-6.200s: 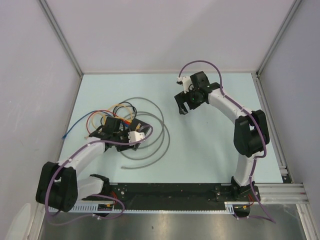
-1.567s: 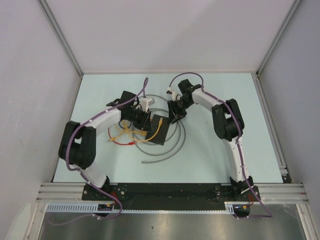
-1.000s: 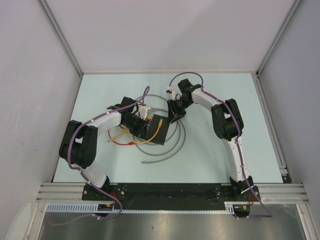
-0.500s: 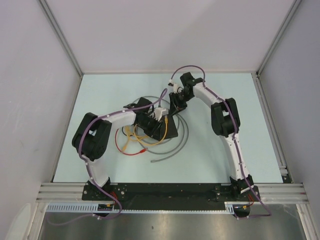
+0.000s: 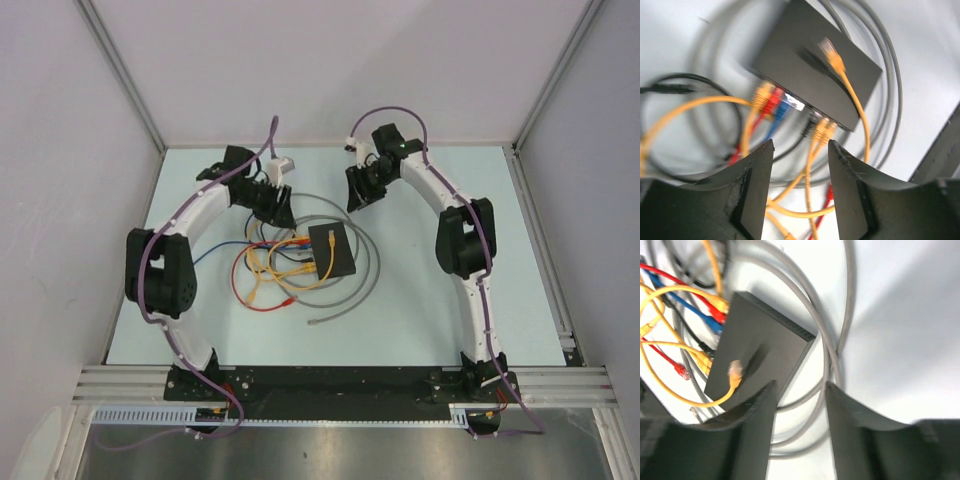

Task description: Pull the plug from the switch port

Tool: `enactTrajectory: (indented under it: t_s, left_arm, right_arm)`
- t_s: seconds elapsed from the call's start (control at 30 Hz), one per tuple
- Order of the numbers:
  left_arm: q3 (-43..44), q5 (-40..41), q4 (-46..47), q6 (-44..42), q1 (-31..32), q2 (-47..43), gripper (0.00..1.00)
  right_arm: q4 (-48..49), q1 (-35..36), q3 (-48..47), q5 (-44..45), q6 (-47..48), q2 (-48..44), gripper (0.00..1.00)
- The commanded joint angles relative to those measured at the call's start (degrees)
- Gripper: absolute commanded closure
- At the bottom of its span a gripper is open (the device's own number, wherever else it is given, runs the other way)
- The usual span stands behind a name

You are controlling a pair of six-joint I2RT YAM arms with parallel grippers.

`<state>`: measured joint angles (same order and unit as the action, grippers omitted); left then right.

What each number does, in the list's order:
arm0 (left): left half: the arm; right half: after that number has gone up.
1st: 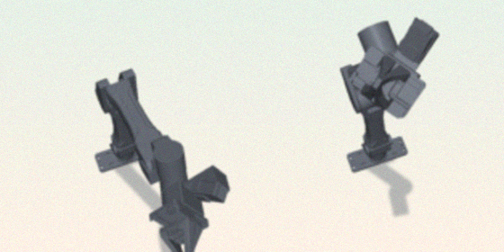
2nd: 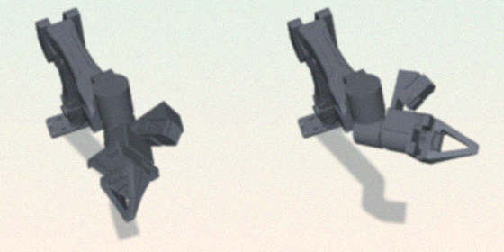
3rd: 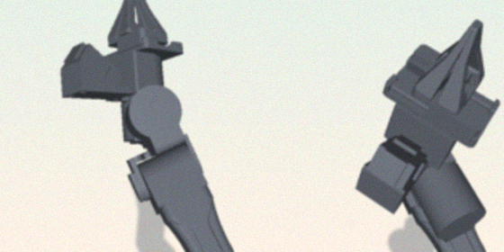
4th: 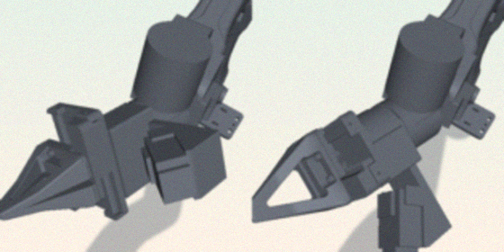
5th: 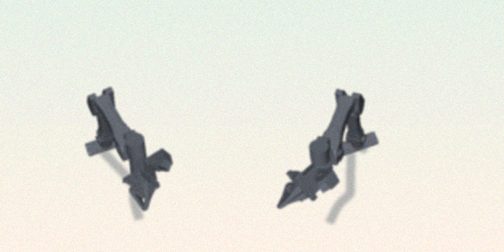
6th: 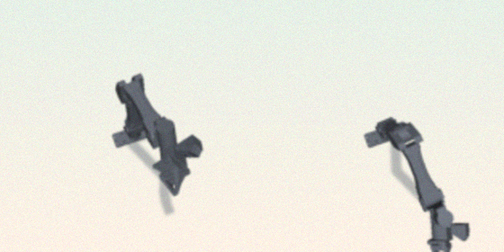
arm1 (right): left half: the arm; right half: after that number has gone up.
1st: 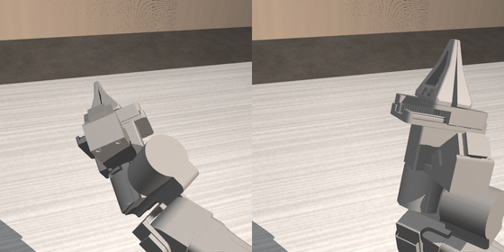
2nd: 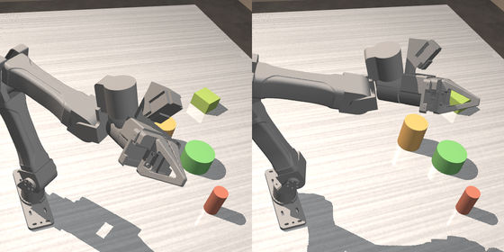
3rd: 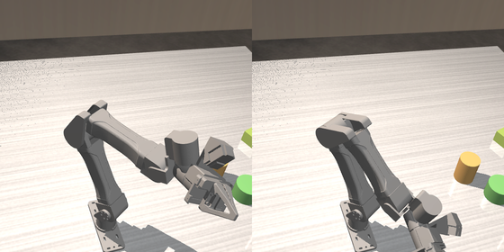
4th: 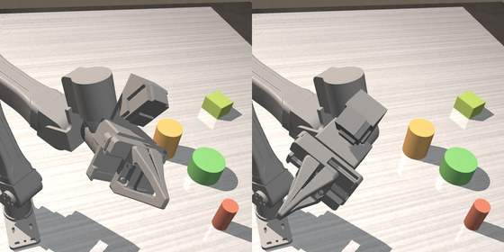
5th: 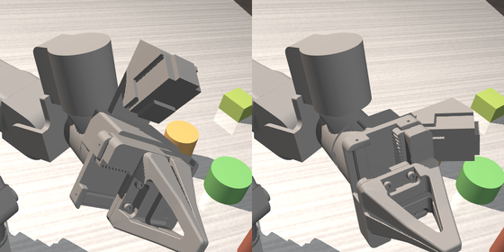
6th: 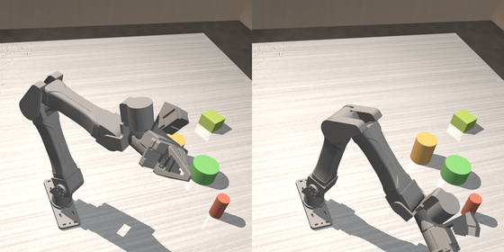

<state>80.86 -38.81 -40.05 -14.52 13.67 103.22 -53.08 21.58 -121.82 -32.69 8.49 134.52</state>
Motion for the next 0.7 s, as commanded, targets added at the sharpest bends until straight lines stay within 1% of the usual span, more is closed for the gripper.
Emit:
enactTrajectory:
  t_s: [0.0,0.03,0.1,0.13,0.23,0.3,0.43,0.5,0.53,0.67]
  left_arm:
    - [5.1,-1.8,2.6,3.1,-1.6,2.6,0.45]
    - [6.4,-2.2,3.5,5.2,-1.9,3.7,0.45]
    - [8.0,-2.9,5.7,6.6,-2.3,7.2,0.46]
    - [9.9,-3.8,6.0,7.2,-2.5,8.3,0.46]
    - [14.0,-3.9,6.0,8.3,-2.9,12.7,0.49]
    - [15.5,-4.3,6.0,8.6,-3.0,15.2,0.52]
    - [16.3,-4.1,5.2,8.0,-3.0,17.6,0.53]
    - [15.9,-5.3,4.7,7.4,-3.0,18.1,0.52]
    - [15.4,-6.1,4.3,7.1,-3.0,18.5,0.52]
    - [14.5,-7.9,4.2,6.6,-3.0,19.3,0.51]
  right_arm:
    - [3.8,1.4,-1.2,0.7,5.8,-6.1,0.59]
    - [4.2,1.7,-1.4,0.1,6.3,-5.7,0.67]
    - [4.6,2.8,-2.1,-2.5,7.7,-3.4,0.78]
    - [4.9,3.3,-2.2,-2.9,8.1,-2.6,0.86]
    - [7.9,4.3,-0.2,-1.9,7.9,-1.0,0.96]
    - [10.6,4.7,1.7,-1.6,7.5,-0.8,1.00]
    - [10.5,5.5,2.5,-2.6,8.0,1.0,1.00]
    - [10.6,6.4,3.8,-1.8,9.7,1.4,1.00]
    - [11.9,7.1,6.6,-0.6,11.4,1.4,1.00]
    - [11.5,7.4,8.7,-0.2,12.4,3.3,1.00]
